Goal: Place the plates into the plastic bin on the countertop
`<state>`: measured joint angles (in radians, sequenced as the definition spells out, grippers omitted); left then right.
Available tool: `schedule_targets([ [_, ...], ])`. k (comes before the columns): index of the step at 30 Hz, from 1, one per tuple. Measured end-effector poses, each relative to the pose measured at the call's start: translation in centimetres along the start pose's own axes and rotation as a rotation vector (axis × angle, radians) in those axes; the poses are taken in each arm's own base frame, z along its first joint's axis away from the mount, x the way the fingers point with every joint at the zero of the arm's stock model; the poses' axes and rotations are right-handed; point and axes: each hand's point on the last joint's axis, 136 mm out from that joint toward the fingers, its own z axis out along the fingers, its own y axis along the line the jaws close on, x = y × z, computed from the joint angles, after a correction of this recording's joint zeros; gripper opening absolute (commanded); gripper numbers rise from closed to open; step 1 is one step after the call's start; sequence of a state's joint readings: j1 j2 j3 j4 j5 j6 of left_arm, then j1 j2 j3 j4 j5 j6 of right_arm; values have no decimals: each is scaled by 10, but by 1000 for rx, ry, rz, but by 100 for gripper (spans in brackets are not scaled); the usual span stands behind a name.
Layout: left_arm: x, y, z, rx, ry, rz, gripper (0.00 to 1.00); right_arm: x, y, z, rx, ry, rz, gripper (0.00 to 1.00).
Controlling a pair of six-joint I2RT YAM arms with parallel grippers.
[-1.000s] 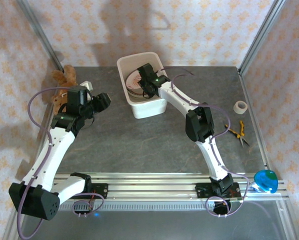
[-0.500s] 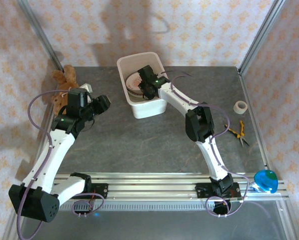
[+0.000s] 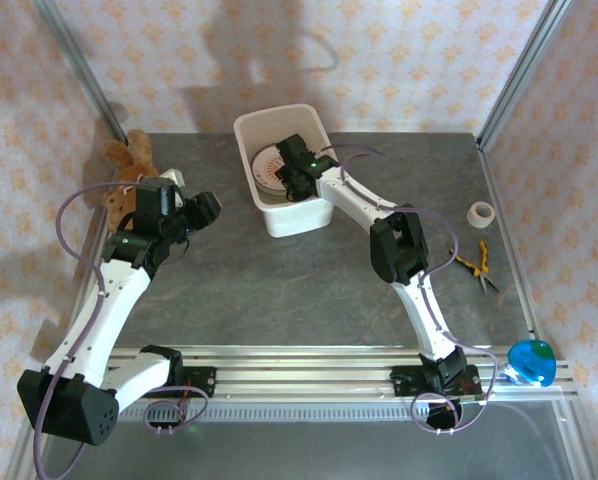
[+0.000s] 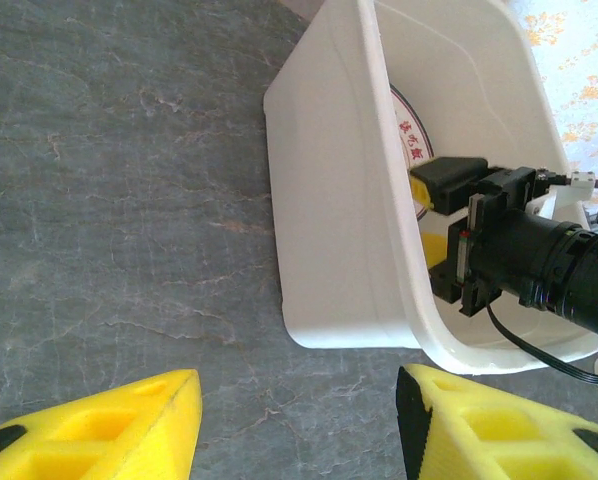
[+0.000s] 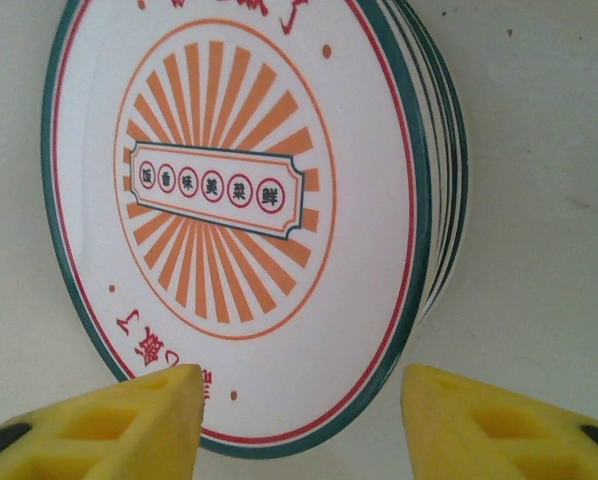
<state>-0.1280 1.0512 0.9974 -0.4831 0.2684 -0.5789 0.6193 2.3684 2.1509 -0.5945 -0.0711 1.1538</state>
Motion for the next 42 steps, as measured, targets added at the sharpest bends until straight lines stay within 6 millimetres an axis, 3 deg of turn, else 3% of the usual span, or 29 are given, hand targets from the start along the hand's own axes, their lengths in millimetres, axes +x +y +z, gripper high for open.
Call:
schedule_targets([
  [3,0,0,0,0,0,0,55,-3,1,-1,2,-14,-35,87],
  [9,3,2,7,-8,17,0,55,-8,11,-19,-19,-24,-80,94],
  [13,5,6,15,-27,37,36,55,-15,29,-47,-59,-41,-130,95],
  [16,0,8,19,-47,30,86,55,-23,46,-83,-106,-84,-214,95],
  [20,-14,15,23,-79,-20,149,59,-34,79,-156,-223,-187,-378,100],
  [23,-25,27,29,-122,-81,193,81,-51,85,-216,-282,-329,-497,100],
  [24,-26,32,32,-141,-99,202,95,-58,79,-231,-282,-378,-537,100],
  [25,-25,40,35,-166,-119,216,99,-68,68,-248,-269,-439,-585,100],
  [27,-17,60,44,-223,-137,244,99,-91,39,-271,-212,-545,-664,100],
  [30,-1,93,54,-325,-153,308,99,-135,-31,-280,-73,-651,-696,100],
  [33,10,119,60,-400,-184,378,99,-182,-136,-265,131,-709,-630,100],
  [35,15,132,65,-436,-214,421,99,-193,-208,-245,276,-706,-629,100],
  [36,18,137,67,-450,-226,437,99,-190,-232,-233,326,-688,-644,100],
  [39,26,154,74,-494,-248,475,99,-180,-284,-199,417,-617,-683,100],
  [42,30,162,83,-506,-273,500,99,-178,-306,-175,426,-614,-719,100],
])
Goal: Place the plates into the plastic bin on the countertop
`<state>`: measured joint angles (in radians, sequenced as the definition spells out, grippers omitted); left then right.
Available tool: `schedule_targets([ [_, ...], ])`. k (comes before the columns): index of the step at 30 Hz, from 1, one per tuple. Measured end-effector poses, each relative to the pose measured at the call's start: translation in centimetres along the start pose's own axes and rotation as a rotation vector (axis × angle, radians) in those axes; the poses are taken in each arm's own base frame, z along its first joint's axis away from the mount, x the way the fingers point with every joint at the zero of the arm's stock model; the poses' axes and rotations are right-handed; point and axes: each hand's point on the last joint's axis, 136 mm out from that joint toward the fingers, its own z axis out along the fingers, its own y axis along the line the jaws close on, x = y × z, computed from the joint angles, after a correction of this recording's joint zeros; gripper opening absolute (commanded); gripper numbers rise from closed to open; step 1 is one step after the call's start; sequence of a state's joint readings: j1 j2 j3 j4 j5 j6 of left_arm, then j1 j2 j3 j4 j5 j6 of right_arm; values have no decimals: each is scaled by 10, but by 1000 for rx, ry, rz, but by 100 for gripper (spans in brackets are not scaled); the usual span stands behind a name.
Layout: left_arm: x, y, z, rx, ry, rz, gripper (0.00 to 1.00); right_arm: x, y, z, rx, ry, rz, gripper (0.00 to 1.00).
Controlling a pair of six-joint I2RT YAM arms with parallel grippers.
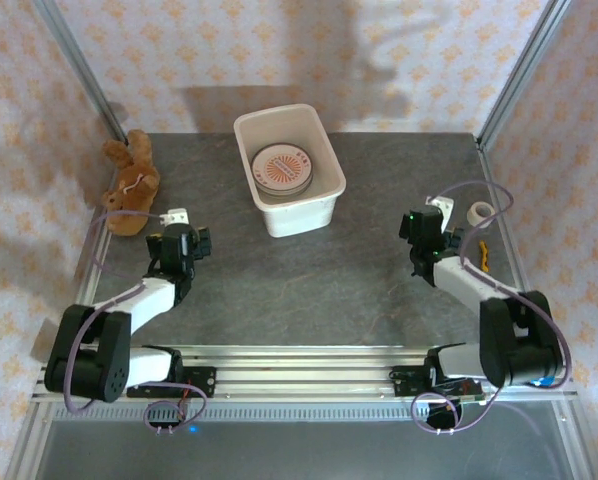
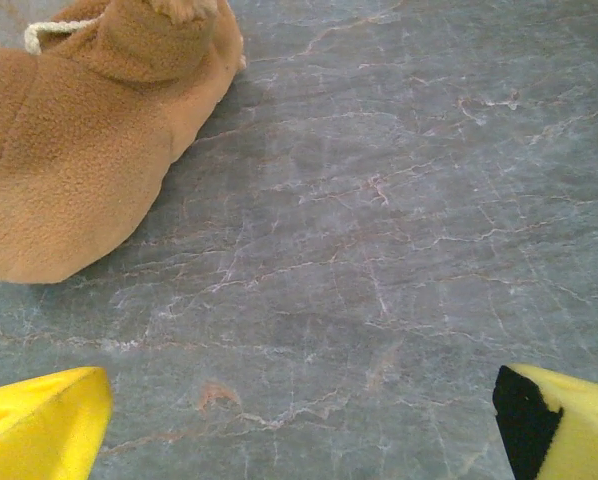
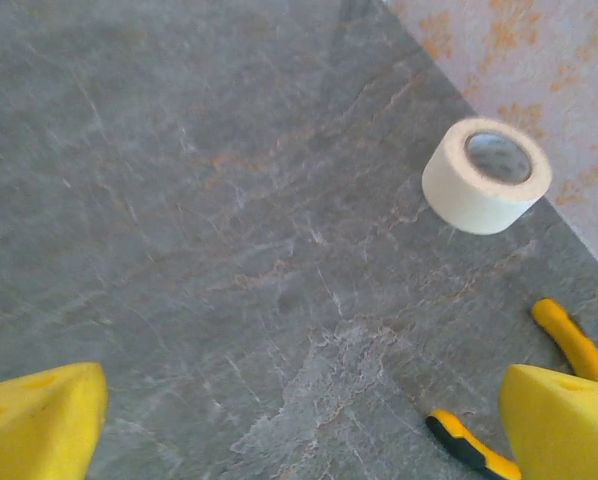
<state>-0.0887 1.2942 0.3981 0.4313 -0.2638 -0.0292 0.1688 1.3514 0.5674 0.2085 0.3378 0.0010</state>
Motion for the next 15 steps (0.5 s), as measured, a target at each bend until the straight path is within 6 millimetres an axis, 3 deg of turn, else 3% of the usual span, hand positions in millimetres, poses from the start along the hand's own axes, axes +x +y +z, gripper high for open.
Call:
schedule_targets([
  [4,-7,-5,10,10,-89,-16,99,31,5,9,-65,-71,-12,100],
  [7,-1,-9,20,22,-113,-16,99,49,5,15,-108,-64,-18,99],
  [10,4,-11,26,22,-121,-11,100,38,10,25,-167,-88,14,99],
  [15,-10,-11,24,20,-175,-32,100,9,12,31,-208,-135,64,99],
])
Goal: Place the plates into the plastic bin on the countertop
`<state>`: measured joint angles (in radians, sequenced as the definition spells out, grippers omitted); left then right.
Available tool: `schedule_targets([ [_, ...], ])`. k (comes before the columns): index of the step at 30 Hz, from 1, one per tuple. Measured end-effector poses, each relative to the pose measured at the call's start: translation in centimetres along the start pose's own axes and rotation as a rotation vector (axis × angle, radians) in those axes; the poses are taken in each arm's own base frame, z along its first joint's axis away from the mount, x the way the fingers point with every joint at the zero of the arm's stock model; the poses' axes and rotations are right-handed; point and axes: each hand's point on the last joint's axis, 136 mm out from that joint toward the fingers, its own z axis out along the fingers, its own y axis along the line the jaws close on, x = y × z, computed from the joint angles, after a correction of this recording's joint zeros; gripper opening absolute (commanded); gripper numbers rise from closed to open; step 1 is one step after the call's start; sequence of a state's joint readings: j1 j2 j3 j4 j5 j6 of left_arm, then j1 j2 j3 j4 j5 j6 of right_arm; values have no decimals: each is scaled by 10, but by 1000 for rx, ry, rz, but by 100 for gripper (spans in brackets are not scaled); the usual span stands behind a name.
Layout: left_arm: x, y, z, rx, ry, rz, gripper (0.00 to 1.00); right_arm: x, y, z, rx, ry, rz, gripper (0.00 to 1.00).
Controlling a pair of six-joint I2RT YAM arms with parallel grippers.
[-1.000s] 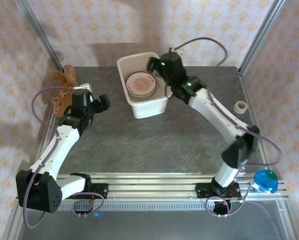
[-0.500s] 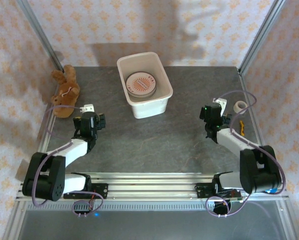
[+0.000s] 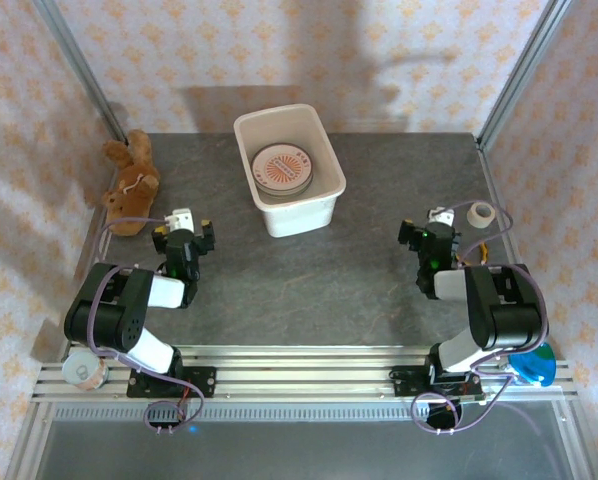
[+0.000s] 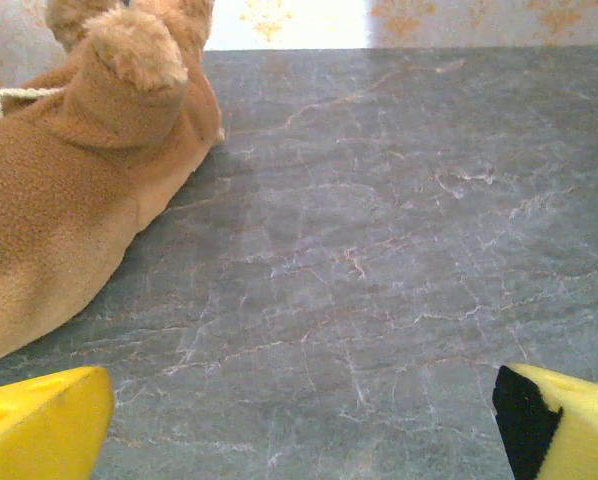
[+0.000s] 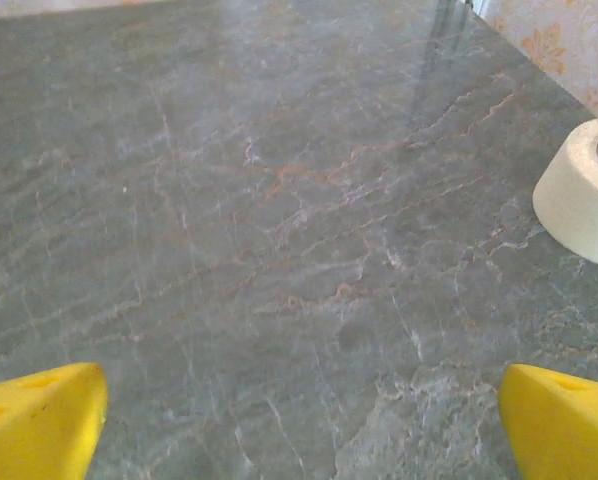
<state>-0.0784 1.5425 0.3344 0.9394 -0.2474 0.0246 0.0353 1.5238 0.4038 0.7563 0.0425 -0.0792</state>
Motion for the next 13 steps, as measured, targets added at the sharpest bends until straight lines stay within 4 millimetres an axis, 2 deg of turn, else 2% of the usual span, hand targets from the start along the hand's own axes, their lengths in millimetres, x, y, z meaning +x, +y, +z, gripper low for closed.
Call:
schedule_targets([
  [3,-2,0,0,-1,-4,-2,100,-6,3,1,-15,-16,9,99],
  [13,-3,1,1,-5,-6,-3,100,-3,7,2,-40,-2,10,99],
])
